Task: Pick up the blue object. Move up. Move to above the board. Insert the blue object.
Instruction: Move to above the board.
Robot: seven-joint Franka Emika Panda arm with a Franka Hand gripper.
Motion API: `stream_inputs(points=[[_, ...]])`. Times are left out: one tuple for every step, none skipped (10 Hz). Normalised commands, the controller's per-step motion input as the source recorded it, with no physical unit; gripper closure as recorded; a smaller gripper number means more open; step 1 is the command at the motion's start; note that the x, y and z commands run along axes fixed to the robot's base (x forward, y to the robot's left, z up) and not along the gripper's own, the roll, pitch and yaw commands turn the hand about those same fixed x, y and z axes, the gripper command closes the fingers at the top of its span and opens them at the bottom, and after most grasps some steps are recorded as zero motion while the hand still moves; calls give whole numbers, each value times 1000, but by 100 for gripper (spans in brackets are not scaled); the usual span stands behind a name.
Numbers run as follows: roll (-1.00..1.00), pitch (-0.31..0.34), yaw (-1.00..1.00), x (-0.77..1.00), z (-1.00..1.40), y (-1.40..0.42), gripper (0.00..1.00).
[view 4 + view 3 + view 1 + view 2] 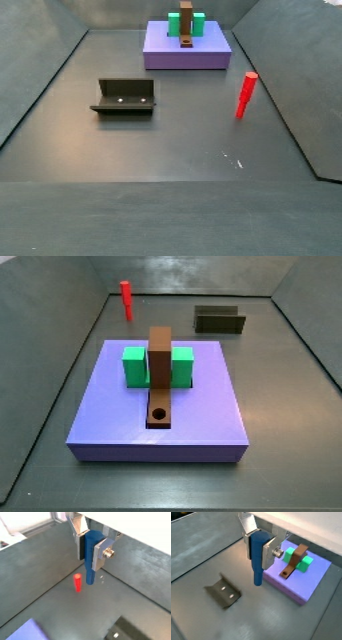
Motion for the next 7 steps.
stream_inputs(points=[[19, 168, 22, 85, 174, -1400, 100], [11, 147, 20, 90, 175, -1400, 100], [29, 131, 24, 100, 176, -1400, 100], [-7, 130, 15, 127, 182, -1400, 100], [24, 137, 8, 150, 185, -1400, 100], [18, 145, 18, 176, 193, -1400, 100], [14, 94, 1, 83, 83, -494, 100]])
